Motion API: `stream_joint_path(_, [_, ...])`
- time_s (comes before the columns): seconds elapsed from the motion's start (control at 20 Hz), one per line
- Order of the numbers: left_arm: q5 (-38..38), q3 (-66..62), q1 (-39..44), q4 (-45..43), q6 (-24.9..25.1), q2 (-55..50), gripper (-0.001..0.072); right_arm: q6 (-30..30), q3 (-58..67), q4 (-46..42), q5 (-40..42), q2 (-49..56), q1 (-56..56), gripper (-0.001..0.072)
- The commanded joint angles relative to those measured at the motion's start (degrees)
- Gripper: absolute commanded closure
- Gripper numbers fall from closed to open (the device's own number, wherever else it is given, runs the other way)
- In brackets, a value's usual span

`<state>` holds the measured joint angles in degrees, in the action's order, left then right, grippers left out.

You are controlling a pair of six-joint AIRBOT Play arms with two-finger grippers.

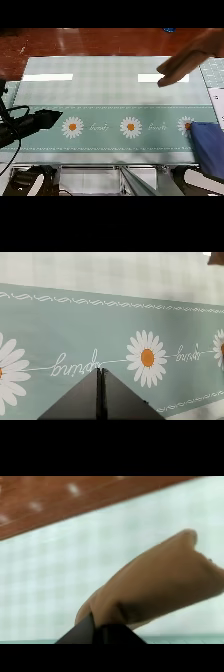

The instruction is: Fold the shirts.

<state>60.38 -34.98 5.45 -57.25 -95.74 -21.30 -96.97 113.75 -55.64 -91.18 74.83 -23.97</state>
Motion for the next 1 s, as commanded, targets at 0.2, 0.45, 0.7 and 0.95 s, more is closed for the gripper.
stream_joint_path(0.2, [-0.4,0.0,-0.1,0.9,0.1,0.0,0.0689,0.9,-4.8,-8.5,-15.3,-8.1,-16.8,0.069])
stream_joint_path(0.45, [-0.4,0.0,-0.1,0.9,0.7,0.0,0.0689,3.7,-24.9,-23.6,-15.3,-20.2,-25.6,0.069])
stream_joint_path(0.7, [-2.0,0.0,-0.1,0.9,0.7,0.0,0.0689,3.0,-42.9,-38.1,-15.2,-30.4,-35.1,0.069])
stream_joint_path(0.95, [-1.9,0.0,-0.1,0.9,0.7,0.0,0.0689,2.3,-54.4,-42.9,-15.3,-34.6,-35.3,0.0299])
